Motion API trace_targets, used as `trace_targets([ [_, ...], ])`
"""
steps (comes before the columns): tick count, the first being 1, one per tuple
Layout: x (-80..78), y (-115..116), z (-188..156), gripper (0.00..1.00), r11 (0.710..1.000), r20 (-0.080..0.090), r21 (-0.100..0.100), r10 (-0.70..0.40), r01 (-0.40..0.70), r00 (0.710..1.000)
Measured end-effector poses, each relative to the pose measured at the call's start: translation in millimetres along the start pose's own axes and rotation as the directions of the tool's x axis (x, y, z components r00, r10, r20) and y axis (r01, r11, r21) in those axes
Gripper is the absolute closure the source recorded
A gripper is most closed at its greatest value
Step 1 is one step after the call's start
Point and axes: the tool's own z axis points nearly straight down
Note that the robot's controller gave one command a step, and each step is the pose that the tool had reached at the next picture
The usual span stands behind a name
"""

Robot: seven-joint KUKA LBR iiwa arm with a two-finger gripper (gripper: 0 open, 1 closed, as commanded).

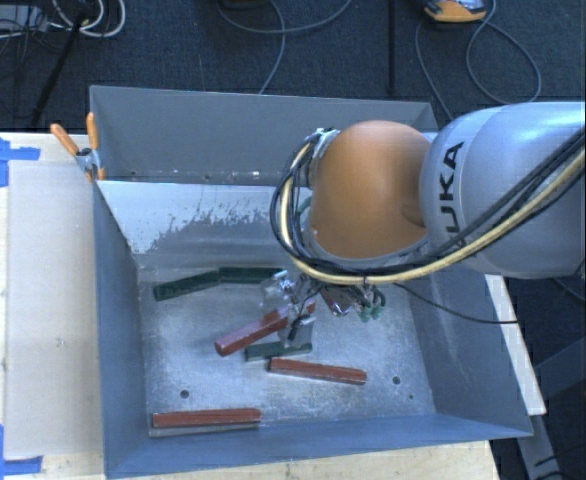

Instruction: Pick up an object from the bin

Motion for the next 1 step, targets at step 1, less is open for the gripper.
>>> trace_targets([
  [1,37.8,-28.4,-112.9,1.0,0.992,0.0,0.0,-0.123,0.123,0.992],
])
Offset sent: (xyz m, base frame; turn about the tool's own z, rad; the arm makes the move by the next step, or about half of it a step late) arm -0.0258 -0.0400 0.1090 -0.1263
